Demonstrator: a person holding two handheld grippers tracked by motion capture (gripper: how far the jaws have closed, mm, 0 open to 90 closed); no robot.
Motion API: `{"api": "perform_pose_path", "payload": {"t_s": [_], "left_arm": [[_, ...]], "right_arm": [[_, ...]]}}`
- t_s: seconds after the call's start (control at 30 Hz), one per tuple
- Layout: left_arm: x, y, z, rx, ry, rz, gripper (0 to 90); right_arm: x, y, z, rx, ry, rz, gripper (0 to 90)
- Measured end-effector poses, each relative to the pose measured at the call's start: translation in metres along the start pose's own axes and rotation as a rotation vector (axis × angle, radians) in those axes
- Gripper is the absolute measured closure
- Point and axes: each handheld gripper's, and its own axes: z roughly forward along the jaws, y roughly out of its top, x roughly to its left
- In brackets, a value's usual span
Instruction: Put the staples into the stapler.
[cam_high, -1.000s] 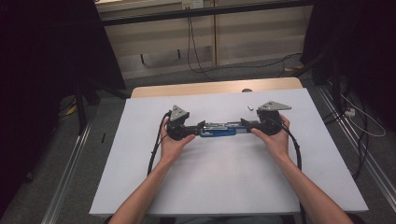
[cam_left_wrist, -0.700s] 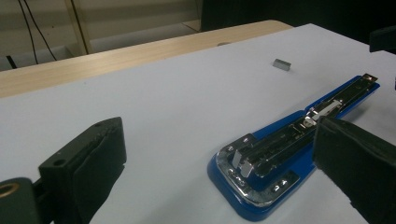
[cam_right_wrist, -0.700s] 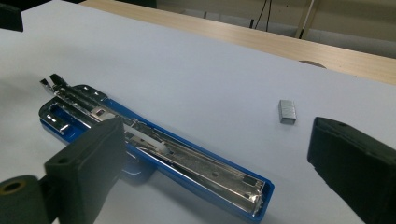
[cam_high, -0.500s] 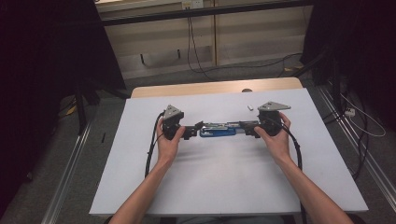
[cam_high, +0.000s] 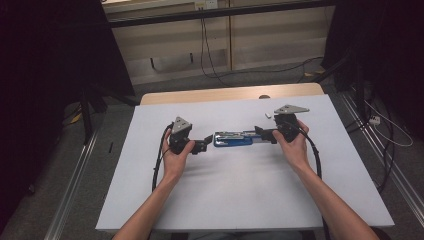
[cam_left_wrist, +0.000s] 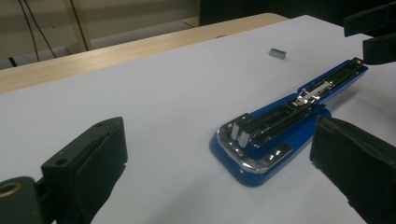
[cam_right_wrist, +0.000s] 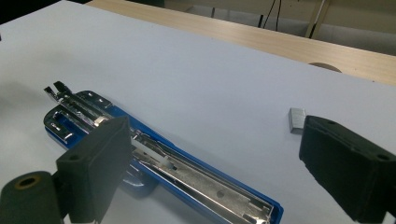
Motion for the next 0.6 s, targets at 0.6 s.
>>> {"api": "perform_pose_path", "payload": {"t_s": [0.6], "left_arm": [[0.005, -0.024, -0.061, -0.028, 0.075, -0.02, 4.4]], "right_arm": [[-0.014, 0.009, -0.005, 0.028, 0.008, -0.002, 14.9]]}}
